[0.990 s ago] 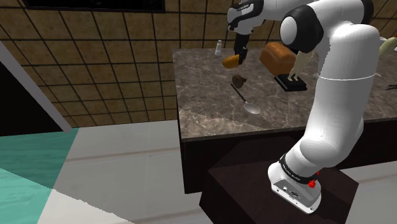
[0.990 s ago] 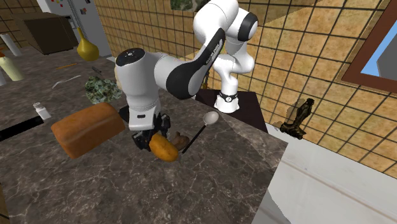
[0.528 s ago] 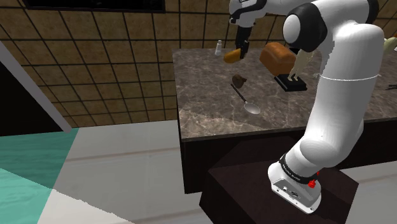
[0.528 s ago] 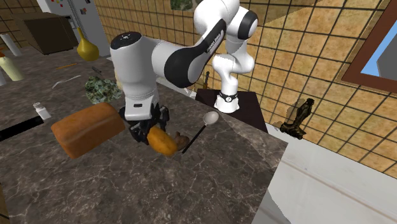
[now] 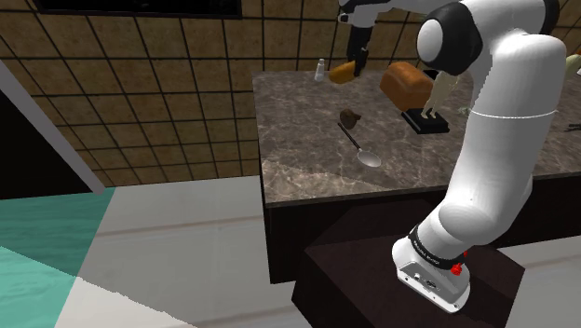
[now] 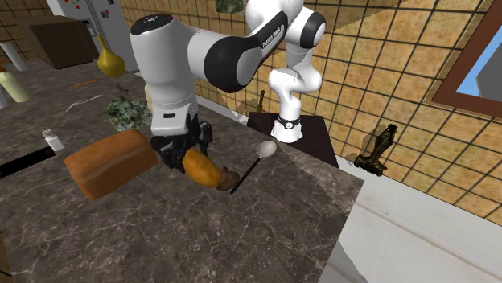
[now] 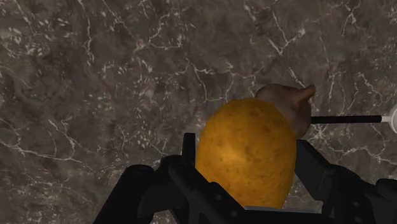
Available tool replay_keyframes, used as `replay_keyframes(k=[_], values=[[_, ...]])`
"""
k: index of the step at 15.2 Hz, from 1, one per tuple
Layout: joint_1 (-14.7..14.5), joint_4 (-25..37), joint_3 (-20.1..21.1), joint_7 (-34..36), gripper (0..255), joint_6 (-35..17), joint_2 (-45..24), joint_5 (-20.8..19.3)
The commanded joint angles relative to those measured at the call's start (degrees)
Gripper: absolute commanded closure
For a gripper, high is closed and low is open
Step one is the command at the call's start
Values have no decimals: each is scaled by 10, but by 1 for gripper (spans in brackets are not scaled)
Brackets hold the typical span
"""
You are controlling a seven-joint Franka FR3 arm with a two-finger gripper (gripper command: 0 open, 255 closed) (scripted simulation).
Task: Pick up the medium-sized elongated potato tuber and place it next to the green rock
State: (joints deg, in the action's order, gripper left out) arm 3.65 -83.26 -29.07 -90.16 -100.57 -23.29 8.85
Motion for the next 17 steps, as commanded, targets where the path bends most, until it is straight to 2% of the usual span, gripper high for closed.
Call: replay_keyframes(k=[1,9,17], values=[[2,-15,-5,-8,255,-2,14,-5],[28,-139,-42,-75,255,-45,104,-45],[70,-209,-83,-153,255,-70,161,-76]])
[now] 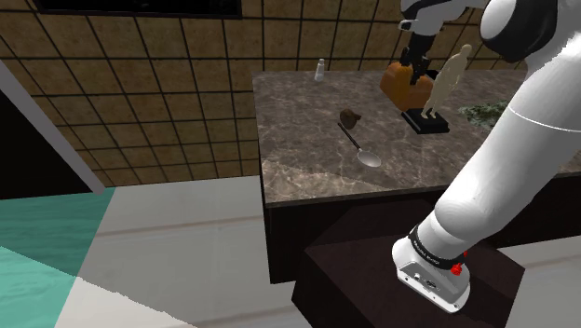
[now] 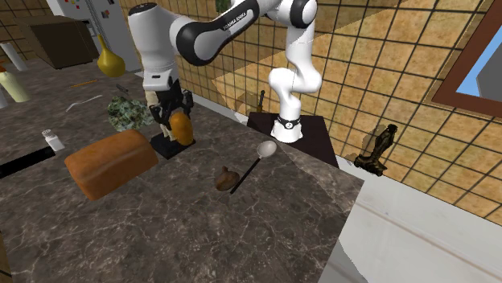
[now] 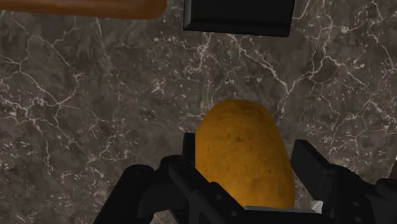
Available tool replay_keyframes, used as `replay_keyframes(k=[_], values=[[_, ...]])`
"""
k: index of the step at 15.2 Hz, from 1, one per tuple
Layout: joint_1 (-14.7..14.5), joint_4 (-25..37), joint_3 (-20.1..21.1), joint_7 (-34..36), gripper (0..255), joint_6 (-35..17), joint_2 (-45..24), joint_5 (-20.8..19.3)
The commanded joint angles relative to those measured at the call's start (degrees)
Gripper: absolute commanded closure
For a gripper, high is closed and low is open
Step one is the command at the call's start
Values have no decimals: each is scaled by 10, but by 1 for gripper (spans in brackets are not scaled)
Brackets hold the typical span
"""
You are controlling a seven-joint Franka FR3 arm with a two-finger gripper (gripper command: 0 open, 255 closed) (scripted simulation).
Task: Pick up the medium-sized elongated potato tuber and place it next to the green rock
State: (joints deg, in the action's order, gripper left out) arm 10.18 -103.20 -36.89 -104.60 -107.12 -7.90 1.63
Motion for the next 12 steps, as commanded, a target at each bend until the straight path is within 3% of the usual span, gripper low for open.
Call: replay_keyframes(k=[1,12], values=[[11,-15,-10,-20,255,-6,12,-7],[90,-31,-73,-161,255,-20,20,-12]])
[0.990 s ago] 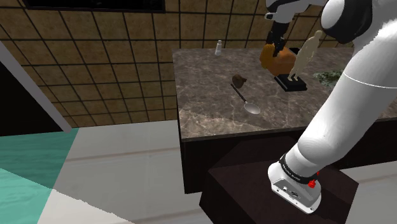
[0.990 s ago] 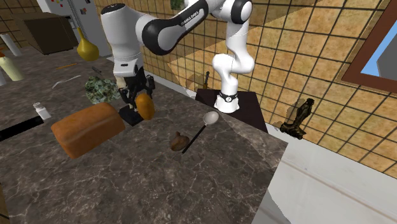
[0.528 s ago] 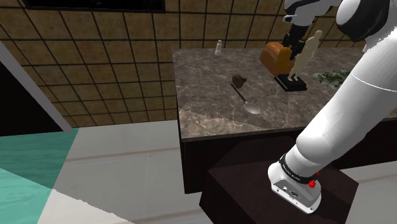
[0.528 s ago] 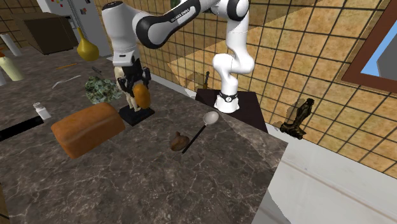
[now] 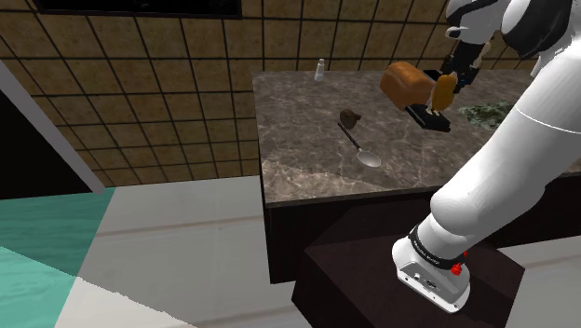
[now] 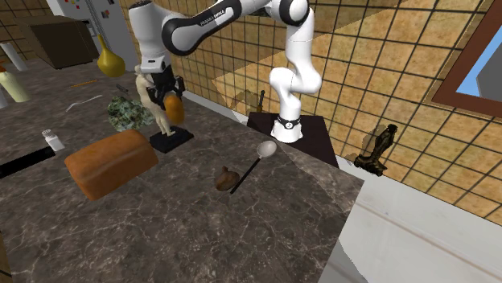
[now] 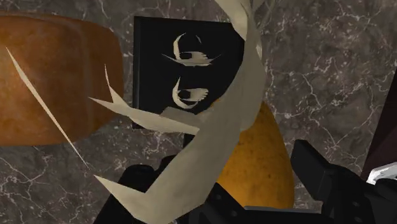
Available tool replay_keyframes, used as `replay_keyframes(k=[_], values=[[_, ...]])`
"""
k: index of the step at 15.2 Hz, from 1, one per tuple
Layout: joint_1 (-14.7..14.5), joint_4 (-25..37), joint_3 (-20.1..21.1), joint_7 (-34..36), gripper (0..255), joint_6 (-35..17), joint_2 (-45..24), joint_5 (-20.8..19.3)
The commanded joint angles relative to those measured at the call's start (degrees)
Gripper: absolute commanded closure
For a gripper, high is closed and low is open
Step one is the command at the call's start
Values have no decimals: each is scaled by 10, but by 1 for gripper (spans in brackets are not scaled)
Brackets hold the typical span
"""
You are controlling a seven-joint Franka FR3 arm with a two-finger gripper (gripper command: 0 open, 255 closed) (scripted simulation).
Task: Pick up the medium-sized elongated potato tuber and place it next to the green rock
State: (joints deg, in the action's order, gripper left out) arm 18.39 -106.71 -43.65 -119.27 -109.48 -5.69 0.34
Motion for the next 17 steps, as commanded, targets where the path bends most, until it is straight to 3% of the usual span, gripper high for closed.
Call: replay_keyframes(k=[1,9,17], values=[[16,7,-11,-29,255,4,-5,4],[99,53,-49,-159,255,8,-61,48],[221,149,-57,-292,255,35,-156,122]])
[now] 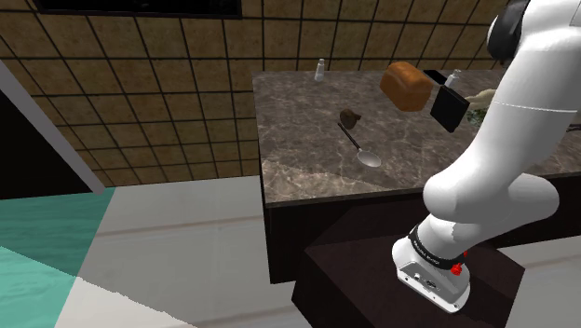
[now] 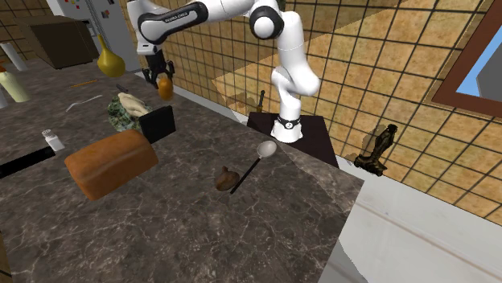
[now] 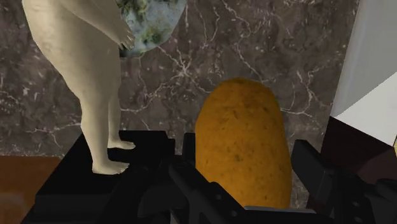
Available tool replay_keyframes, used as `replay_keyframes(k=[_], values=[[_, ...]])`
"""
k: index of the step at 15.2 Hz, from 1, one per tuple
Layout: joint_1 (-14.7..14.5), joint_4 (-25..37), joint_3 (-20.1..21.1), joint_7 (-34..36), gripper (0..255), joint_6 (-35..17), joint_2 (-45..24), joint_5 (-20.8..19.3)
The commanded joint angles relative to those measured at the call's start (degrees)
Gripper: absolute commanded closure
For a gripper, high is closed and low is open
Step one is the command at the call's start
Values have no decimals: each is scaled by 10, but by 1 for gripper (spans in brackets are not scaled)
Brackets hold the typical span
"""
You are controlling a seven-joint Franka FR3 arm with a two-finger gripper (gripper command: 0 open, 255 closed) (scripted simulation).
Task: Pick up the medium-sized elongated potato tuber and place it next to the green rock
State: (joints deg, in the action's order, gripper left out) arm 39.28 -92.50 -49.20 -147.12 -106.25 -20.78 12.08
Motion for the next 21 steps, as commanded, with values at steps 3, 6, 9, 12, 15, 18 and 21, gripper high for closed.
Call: replay_keyframes(k=[3,6,9,12,15,18,21], values=[[68,58,4,-58,255,20,-48,34],[129,119,14,-97,255,42,-93,62],[195,194,26,-129,255,70,-142,90],[223,218,34,-143,255,70,-167,103],[218,196,35,-145,255,48,-168,105],[213,175,37,-147,255,27,-171,108],[210,157,39,-150,255,6,-175,111]])
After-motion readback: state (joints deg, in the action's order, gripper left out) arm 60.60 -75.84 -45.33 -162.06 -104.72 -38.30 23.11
